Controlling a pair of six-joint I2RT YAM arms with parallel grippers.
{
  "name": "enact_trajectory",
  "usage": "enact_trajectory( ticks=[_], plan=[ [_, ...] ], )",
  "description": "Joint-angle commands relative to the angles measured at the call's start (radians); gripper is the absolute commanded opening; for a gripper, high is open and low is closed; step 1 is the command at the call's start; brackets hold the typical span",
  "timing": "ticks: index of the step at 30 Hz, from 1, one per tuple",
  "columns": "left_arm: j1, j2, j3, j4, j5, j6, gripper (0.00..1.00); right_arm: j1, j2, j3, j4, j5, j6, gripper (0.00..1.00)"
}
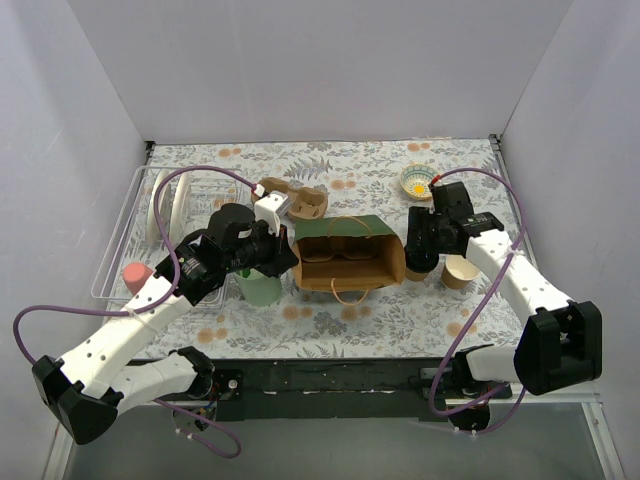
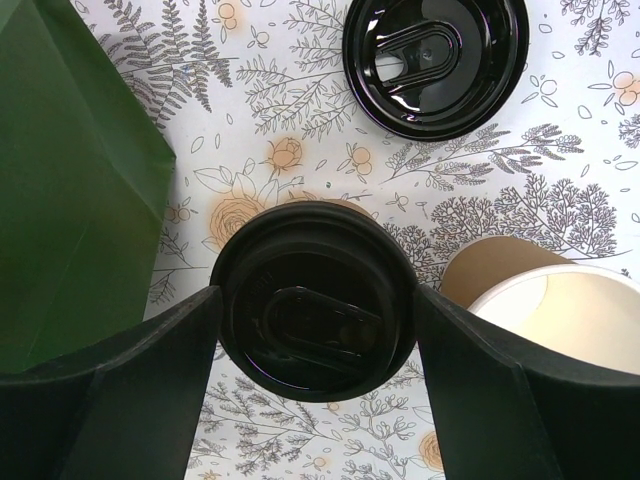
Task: Pack the takeout coffee
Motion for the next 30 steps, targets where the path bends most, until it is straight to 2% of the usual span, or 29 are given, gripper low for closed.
enact_trajectory(
  ticks=[1,11,12,15,30],
  plan=[
    [-0.002,-0.011,0.013,0.000,-0.012,0.015,0.00,0.000,0.008,0.015,-0.018,0.022,0.002,0.81],
    [-0.002,-0.007,0.019,-0.007,-0.015,0.022,0.00,0.005,-0.015,0.075,-0.044,0.019,0.018,0.84],
    [-0.002,-0.005,0.019,-0.011,-0.016,0.024,0.00,0.006,-0.018,0.075,-0.044,0.021,0.014,0.90],
    [-0.002,-0.007,0.017,-0.010,-0.015,0.024,0.00,0.012,-0.024,0.063,-0.038,0.019,0.010,0.93],
    [-0.002,-0.010,0.016,-0.013,-0.013,0.021,0.00,0.068,0.026,0.073,-0.074,0.124,0.019,0.90]
  ],
)
